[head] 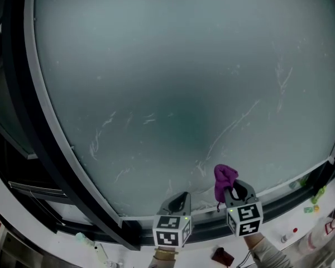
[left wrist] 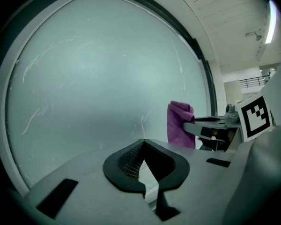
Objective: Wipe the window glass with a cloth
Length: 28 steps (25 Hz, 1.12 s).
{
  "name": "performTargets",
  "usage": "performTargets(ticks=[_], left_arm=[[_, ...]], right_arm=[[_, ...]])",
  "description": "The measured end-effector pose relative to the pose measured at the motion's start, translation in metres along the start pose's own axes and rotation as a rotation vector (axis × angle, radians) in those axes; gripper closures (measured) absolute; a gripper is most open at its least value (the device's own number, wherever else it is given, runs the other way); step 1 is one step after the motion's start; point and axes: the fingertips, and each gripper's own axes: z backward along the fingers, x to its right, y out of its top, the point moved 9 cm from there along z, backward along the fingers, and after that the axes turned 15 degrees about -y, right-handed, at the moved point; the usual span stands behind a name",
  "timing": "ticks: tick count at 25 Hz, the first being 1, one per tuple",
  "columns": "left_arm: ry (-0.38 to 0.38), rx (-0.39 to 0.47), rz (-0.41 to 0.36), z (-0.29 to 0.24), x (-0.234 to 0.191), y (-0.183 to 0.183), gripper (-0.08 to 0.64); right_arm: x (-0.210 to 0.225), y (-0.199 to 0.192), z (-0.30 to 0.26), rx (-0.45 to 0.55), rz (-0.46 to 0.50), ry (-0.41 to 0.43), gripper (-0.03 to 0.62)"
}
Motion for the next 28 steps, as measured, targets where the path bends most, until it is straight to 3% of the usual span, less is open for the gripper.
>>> performTargets(ticks=[4, 11, 21, 28], left_arm=[[0.026, -0.003, 0.011, 0.014, 0.002, -0.012, 0.555], [0.077, 0.002, 0.022, 0.036, 0.006, -0.033, 0.555], [0.105, -0.02, 0.043, 0.055, 0.016, -0.057, 0.555], [0.114, -0.03, 0.059, 0.06, 0.017, -0.065, 0.555]], right_arm=[[-0.006, -0.011, 0.019, -0.028, -0.113, 0.031, 0.534], [-0.014, -0.03, 0.043, -0.078, -0.198, 0.09, 0.534], [-0.028, -0.056, 0.068, -0.148, -0.238, 0.17, 0.534], [-0.026, -0.06, 0.075, -0.165, -0.249, 0.173, 0.534]])
